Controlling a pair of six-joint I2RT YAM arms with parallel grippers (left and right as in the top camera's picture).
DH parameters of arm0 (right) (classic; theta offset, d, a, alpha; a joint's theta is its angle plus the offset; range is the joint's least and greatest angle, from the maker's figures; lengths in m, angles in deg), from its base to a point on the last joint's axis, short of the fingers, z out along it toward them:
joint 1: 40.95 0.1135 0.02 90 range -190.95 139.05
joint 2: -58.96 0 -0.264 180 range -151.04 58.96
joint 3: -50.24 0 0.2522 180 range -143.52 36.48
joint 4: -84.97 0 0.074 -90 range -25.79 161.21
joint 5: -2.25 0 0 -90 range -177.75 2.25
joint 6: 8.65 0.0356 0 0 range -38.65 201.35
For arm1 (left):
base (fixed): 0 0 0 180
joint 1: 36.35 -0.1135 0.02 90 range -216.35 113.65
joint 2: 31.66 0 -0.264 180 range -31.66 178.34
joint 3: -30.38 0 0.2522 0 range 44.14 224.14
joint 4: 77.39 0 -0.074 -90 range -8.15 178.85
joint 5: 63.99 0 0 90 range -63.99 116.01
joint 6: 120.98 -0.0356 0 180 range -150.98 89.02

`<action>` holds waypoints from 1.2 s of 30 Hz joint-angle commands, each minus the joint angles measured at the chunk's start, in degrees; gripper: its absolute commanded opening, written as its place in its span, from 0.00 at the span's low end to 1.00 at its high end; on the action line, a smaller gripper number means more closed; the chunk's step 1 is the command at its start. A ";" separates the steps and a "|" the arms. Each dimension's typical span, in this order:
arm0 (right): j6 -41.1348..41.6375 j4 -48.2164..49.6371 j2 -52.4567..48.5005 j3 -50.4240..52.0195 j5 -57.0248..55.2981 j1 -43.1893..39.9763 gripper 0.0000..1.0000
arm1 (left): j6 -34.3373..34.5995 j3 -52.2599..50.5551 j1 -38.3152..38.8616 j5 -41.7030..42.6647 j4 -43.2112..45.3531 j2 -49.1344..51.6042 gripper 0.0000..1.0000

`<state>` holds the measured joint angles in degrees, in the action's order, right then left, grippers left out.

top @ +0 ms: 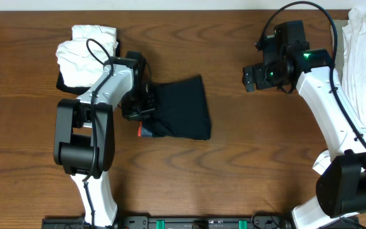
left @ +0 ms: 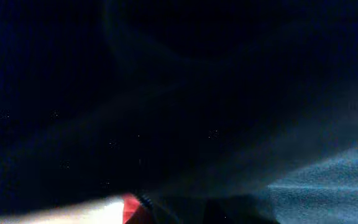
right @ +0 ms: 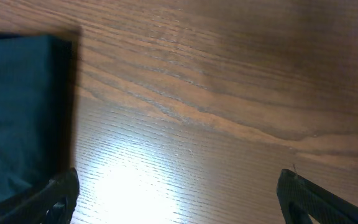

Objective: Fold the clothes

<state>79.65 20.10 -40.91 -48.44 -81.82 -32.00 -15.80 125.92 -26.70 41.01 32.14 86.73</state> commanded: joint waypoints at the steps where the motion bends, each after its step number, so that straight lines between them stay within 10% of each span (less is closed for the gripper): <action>1: 0.81 0.09 -0.28 0.39 -0.13 -0.28 0.99 | 0.17 3.21 -0.35 -1.75 0.20 -1.55 0.06; 36: 0.81 0.09 -0.28 0.39 -0.13 -0.26 0.99 | 4.20 -1.90 -0.35 -2.67 6.80 -10.19 0.06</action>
<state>79.65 20.10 -40.96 -48.44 -81.82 -32.00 -13.37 126.21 -26.81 39.09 38.68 75.91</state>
